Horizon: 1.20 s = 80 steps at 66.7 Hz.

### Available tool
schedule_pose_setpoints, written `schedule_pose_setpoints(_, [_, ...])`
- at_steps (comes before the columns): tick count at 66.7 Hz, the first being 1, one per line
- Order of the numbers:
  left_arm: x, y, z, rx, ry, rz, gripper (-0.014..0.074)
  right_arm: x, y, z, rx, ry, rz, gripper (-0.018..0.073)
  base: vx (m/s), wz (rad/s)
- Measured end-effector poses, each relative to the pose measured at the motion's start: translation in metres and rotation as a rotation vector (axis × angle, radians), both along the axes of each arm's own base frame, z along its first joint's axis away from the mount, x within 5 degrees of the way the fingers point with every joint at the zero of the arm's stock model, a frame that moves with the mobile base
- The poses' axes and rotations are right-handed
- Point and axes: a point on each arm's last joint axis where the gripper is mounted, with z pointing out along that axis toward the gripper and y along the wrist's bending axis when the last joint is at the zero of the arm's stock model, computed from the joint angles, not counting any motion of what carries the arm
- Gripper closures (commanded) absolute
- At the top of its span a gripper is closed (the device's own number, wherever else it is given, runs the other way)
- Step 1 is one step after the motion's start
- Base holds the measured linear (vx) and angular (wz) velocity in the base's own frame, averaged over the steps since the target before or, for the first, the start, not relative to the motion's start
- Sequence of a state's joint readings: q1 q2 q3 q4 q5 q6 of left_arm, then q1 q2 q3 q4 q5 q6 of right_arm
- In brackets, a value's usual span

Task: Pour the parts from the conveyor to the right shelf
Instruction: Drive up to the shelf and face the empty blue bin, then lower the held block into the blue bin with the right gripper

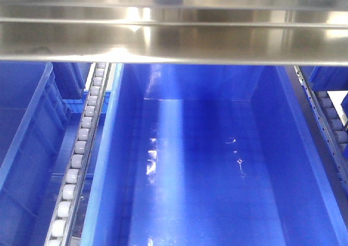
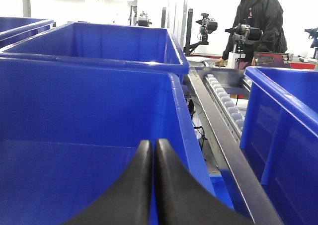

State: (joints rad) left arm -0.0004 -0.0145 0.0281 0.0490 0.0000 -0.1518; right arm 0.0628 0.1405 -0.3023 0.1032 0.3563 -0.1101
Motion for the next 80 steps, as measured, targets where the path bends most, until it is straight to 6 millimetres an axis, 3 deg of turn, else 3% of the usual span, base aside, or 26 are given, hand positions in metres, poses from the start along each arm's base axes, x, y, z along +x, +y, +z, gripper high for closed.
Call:
schedule_pose_setpoints(18, [0.0, 0.0, 0.0, 0.0, 0.0, 0.0, 0.0603, 0.003, 0.002, 0.009, 0.017, 0.059, 0.018, 0.0561, 0.0, 0.0])
schedule_pose_setpoints(32, [0.0, 0.0, 0.0, 0.0, 0.0, 0.0, 0.0603, 0.029, 0.011, 0.026, -0.033, 0.18, 0.109, 0.0554, 0.0, 0.0])
schedule_pose_setpoints(42, [0.0, 0.0, 0.0, 0.0, 0.0, 0.0, 0.0603, 0.059, 0.029, 0.039, -0.106, 0.3, 0.237, 0.0549, 0.0, 0.0])
schedule_pose_setpoints(59, [0.0, 0.0, 0.0, 0.0, 0.0, 0.0, 0.0603, 0.116, 0.082, 0.063, -0.246, 0.49, 0.445, 0.0541, 0.0, 0.0])
schedule_pose_setpoints(80, [0.0, 0.0, 0.0, 0.0, 0.0, 0.0, 0.0603, 0.207, 0.136, 0.043, -0.289, 0.874, 0.42, 0.0531, 0.0, 0.0])
